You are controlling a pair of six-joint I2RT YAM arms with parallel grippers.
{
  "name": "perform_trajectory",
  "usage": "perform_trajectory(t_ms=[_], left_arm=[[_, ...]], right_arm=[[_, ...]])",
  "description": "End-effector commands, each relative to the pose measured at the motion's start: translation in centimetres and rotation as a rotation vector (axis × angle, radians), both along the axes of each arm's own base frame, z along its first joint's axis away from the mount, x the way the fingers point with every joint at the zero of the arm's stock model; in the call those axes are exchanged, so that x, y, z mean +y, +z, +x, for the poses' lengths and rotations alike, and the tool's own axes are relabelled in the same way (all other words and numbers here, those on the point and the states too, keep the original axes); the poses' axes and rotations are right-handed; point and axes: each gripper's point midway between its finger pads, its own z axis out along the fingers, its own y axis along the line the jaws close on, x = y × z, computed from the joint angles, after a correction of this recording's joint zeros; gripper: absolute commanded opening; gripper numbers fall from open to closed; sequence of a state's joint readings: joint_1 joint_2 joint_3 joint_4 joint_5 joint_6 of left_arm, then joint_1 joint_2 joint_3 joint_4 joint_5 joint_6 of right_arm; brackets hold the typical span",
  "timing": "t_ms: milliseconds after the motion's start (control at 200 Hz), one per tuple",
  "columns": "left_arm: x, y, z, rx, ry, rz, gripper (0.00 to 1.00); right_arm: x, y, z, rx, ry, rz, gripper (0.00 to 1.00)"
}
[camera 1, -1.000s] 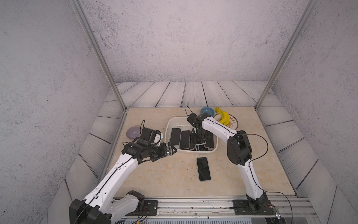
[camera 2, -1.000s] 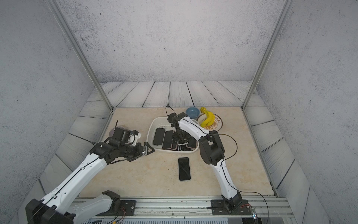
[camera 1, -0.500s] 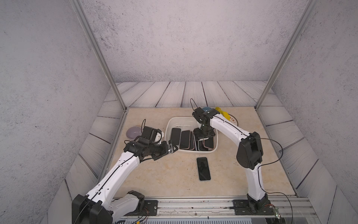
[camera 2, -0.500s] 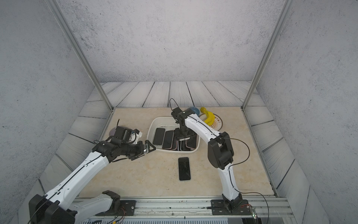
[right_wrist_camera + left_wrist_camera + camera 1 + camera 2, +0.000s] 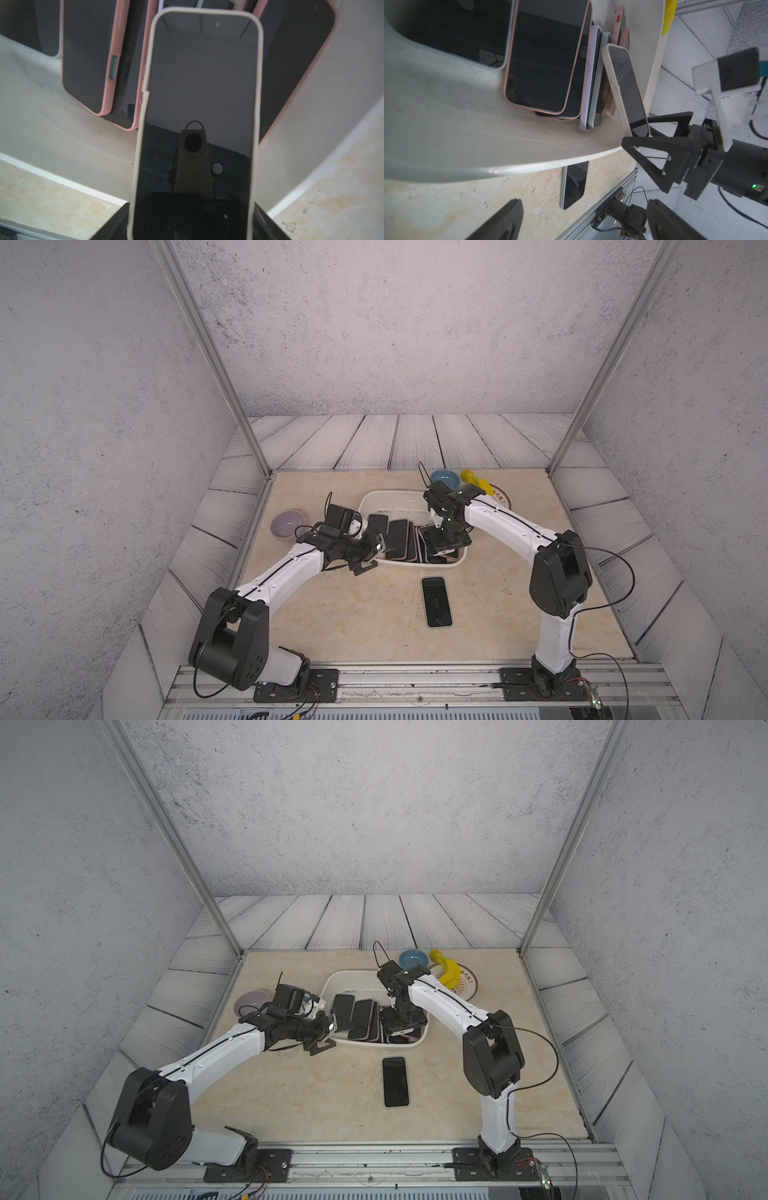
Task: Take the phone out of the storage box
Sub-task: Pick up the phone from the storage box.
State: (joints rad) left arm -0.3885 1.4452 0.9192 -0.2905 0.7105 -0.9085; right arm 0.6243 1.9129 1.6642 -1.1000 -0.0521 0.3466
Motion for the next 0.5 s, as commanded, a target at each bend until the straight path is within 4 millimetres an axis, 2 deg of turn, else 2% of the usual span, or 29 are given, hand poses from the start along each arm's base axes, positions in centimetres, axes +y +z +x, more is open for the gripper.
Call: perform_trajectory(t_ms=[0, 265, 490], left_arm=[[-1.9, 2.3, 2.0, -0.042, -0.007, -0.106, 1.00], [-4.8, 1.9, 3.2, -0.012, -0.035, -0.144, 0.96], [-8.0, 0.6, 2.9, 0.034, -0.077, -0.167, 0.89]], right_arm=[[0.5, 2.8, -0.3, -0.057, 0.008, 0.089, 0.55], [0.7, 3.9, -2.1, -0.070, 0.007, 0.192, 0.54], [1.1, 5.2, -3.9, -0.080, -0.002, 0.309, 0.53]])
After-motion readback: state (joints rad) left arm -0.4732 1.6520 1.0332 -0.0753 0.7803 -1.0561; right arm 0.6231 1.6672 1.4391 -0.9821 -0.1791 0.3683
